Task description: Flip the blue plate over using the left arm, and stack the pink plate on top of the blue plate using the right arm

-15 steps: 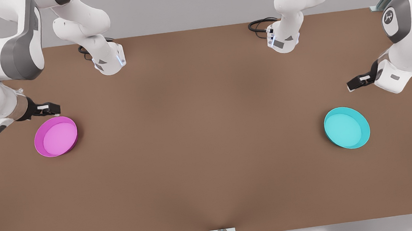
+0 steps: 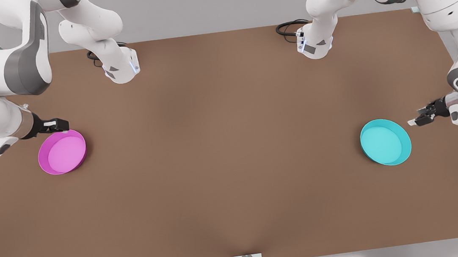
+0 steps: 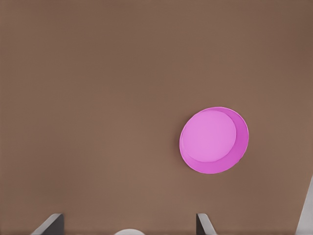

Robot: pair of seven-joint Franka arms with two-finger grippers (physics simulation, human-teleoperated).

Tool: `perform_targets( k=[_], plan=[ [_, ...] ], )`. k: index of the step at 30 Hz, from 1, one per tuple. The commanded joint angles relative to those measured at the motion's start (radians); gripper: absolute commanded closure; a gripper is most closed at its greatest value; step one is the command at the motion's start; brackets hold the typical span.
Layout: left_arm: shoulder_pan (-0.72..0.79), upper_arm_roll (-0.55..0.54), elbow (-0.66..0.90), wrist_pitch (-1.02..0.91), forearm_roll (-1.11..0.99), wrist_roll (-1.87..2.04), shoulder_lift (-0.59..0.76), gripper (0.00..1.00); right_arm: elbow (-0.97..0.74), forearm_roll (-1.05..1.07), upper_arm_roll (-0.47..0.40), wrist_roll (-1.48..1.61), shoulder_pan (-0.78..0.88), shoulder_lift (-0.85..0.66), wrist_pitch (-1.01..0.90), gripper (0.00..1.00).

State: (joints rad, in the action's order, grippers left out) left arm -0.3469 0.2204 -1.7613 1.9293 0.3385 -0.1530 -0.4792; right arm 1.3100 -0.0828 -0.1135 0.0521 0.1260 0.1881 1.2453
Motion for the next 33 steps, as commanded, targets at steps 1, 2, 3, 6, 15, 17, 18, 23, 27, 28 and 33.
perform_targets(
  k=[1,2,3,6,15,17,18,23,27,28,33],
  plan=[
    [0.000,0.004,0.000,0.109,0.039,-0.620,-0.021,0.00,0.000,0.002,0.000,0.006,0.000,-0.002,-0.001,0.00],
    [-0.006,0.004,0.006,0.157,0.040,-0.632,-0.045,0.00,0.000,0.003,-0.002,0.006,0.000,-0.001,-0.001,0.00],
    [-0.004,0.004,0.005,0.189,0.039,-0.654,-0.062,0.00,0.000,0.006,0.000,0.008,0.000,-0.001,-0.004,0.00],
    [-0.007,0.004,0.006,0.255,0.042,-0.688,-0.104,0.00,0.002,0.011,0.000,0.006,0.000,0.001,-0.006,0.00],
    [-0.015,0.004,0.006,0.281,0.105,-0.683,-0.222,0.07,0.017,0.014,0.000,0.005,0.000,0.001,-0.009,0.00],
    [-0.014,0.002,0.006,0.273,0.123,-0.677,-0.222,0.20,0.017,0.014,0.000,0.005,-0.002,0.002,-0.009,0.00],
    [-0.012,-0.001,0.006,0.269,0.123,-0.646,-0.220,0.20,0.017,0.014,0.000,0.005,-0.003,0.002,-0.009,0.00],
    [-0.012,-0.013,0.008,0.269,0.145,-0.617,-0.217,0.20,0.015,0.014,-0.002,0.005,-0.003,0.002,-0.009,0.00],
    [-0.012,-0.013,0.009,0.269,0.145,-0.606,-0.217,0.57,0.015,0.015,-0.002,0.005,-0.003,0.004,-0.006,0.00],
    [-0.012,-0.015,0.009,0.269,0.145,-0.597,-0.217,0.63,0.015,0.015,-0.002,0.005,-0.003,0.005,-0.006,0.00],
    [-0.012,-0.024,0.011,0.267,0.145,-0.537,-0.216,0.79,0.017,0.017,-0.003,0.006,-0.003,0.007,-0.003,0.00]
  ],
)
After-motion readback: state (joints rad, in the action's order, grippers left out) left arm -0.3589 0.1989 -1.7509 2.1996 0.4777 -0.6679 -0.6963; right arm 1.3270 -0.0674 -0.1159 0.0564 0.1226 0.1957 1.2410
